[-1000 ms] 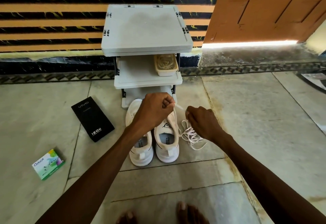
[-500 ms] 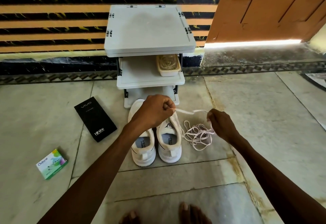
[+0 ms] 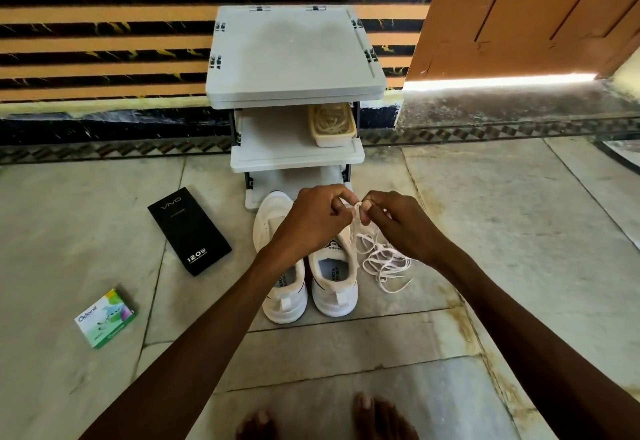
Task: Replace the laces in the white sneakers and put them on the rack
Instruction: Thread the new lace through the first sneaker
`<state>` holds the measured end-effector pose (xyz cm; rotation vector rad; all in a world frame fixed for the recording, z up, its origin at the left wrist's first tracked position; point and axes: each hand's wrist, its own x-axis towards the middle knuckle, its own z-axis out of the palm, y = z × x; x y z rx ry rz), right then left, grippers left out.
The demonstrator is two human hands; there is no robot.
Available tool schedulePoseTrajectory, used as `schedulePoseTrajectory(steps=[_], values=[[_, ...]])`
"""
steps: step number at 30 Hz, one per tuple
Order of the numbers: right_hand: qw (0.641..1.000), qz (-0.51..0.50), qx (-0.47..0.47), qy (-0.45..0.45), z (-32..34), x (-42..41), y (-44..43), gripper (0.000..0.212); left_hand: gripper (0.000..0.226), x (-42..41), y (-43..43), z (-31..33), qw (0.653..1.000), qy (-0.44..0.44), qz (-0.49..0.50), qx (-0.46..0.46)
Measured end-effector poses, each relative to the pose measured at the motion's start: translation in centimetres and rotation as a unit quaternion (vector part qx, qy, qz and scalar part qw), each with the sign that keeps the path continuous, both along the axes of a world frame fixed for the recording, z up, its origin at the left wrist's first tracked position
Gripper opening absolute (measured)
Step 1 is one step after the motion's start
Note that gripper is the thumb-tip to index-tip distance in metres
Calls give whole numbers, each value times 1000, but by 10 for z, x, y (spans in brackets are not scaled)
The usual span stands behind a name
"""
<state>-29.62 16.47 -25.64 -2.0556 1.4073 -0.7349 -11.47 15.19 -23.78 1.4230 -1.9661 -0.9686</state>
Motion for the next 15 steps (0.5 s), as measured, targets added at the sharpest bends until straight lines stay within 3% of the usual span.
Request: schedulePoseTrajectory(steps=[7, 11, 15], values=[[996, 16, -39, 82, -2, 6, -2, 31, 6, -2, 2, -4, 999, -5, 33, -38], [971, -45, -116, 203, -11, 6, -1, 33, 6, 3, 1, -6, 999, -10, 35, -40], [968, -89, -101, 212, -31, -7, -4, 30, 8, 5, 2, -3, 998, 1, 43, -50]])
